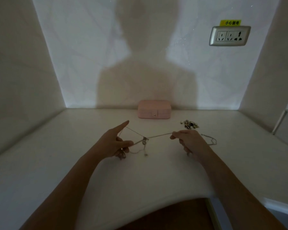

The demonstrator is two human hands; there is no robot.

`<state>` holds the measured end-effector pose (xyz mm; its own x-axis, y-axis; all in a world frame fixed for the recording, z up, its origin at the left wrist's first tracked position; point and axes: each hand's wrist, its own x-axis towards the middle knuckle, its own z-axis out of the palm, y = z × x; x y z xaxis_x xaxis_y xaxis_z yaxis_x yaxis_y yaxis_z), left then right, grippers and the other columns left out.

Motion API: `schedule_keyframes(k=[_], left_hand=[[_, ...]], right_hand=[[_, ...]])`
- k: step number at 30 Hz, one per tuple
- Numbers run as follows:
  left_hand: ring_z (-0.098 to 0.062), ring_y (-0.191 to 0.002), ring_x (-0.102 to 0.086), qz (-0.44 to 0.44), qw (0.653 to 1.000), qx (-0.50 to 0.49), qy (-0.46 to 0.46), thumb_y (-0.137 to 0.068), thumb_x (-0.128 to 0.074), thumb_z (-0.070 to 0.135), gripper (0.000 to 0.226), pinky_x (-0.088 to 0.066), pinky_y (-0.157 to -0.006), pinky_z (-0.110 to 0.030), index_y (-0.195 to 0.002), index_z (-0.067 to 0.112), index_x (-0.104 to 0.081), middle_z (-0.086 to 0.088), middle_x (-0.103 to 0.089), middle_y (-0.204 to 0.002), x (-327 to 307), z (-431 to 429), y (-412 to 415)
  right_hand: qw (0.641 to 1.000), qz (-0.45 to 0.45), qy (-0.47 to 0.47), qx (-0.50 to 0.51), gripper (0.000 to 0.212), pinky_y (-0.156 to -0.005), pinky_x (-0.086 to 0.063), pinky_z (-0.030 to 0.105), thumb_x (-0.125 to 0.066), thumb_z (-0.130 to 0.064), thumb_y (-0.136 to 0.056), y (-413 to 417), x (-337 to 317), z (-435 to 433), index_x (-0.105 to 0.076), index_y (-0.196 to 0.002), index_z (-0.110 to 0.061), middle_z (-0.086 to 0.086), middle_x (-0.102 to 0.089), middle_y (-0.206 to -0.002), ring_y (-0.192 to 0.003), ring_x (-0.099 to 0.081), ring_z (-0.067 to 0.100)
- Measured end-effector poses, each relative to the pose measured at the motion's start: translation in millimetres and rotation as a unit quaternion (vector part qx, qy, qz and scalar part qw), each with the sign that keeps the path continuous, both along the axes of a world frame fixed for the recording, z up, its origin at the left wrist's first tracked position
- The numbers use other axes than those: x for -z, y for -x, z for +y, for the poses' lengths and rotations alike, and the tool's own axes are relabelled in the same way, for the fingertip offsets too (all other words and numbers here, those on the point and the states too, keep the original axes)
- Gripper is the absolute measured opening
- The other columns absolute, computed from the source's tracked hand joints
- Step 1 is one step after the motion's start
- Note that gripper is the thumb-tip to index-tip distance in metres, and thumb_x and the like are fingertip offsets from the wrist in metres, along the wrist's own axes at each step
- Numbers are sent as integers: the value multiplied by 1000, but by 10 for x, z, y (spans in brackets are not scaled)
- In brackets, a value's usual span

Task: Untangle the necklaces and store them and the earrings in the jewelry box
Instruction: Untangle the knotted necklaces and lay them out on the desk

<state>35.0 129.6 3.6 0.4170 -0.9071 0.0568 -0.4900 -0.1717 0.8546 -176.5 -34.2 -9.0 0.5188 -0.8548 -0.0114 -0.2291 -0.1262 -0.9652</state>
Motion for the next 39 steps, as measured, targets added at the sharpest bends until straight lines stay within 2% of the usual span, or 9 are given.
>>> schedule_keyframes(k=[5,10,14,19,23,26,29,33,39], left_hand=[[-7,-44,-51,-6,1000,16,3,-76,-76,11,87,-45,-46,-21,-145,36,-28,-5,-73,-74,77,-62,60],[-8,-43,-55,27,999,3,33,-79,-70,2,81,-43,-43,-20,-143,33,-31,-6,-74,-77,138,-114,143],[-7,-48,-56,-13,999,14,37,-77,-75,10,81,-46,-49,-20,-141,35,-34,-1,-74,-75,139,-135,156],[-1,-57,-63,-41,997,7,63,-76,-75,7,71,-45,-56,-9,-133,36,-44,6,-74,-77,86,-121,142],[-6,-62,-64,-32,996,-13,84,-72,-77,5,41,-44,-57,-9,-103,26,-61,2,-74,-73,25,-109,104],[-6,-59,-62,8,996,-50,76,-71,-79,6,29,-45,-55,-12,-88,14,-56,-2,-74,-74,21,-113,19],[-2,-54,-62,29,997,-64,16,-72,-79,11,27,-41,-48,-9,-91,11,-60,-5,-73,-77,45,-120,-32],[5,-45,-52,-20,998,-51,-44,-76,-76,20,15,-35,-43,-7,-91,17,-73,-4,-73,-77,43,-150,-26],[-3,-58,-58,-46,990,-32,-132,-74,-78,28,19,-41,-49,-12,-91,23,-71,3,-72,-78,22,-119,-40]], right_hand=[[983,165,69,31,14,-46,-35,22,-60,-19,-87,38,-96,-169,-69,-80,-11,2,-45,-59,-50,-41,14],[941,304,128,-69,14,-57,-47,25,-69,-11,-80,40,-164,-273,-68,-94,-12,4,-60,-84,-68,-56,17],[922,255,212,-200,44,-81,-41,25,-78,-24,-75,-147,-229,-165,-63,-117,-23,-8,-56,-117,-109,-52,9],[890,228,239,-314,52,-96,-44,25,-74,-33,-79,-589,-245,10,-58,-127,-22,-7,-59,-126,-111,-56,6],[876,212,214,-377,21,-91,-47,30,-73,-23,-79,-829,-279,33,-72,-100,-20,2,-71,-101,-91,-65,11],[888,145,135,-415,5,-85,-50,30,-68,-12,-84,-882,-256,26,-66,-86,-8,9,-70,-82,-76,-64,15],[912,74,39,-403,10,-62,-49,24,-62,-10,-89,-890,-177,19,-57,-80,-9,1,-53,-66,-56,-50,12],[924,41,54,-377,12,-44,-22,21,-63,-14,-89,-874,-140,-33,-57,-79,-11,-5,-40,-56,-47,-27,8],[933,64,138,-326,13,-45,-28,17,-73,-19,-81,-829,-188,-18,-66,-81,-7,-4,-45,-47,-43,-34,8]])
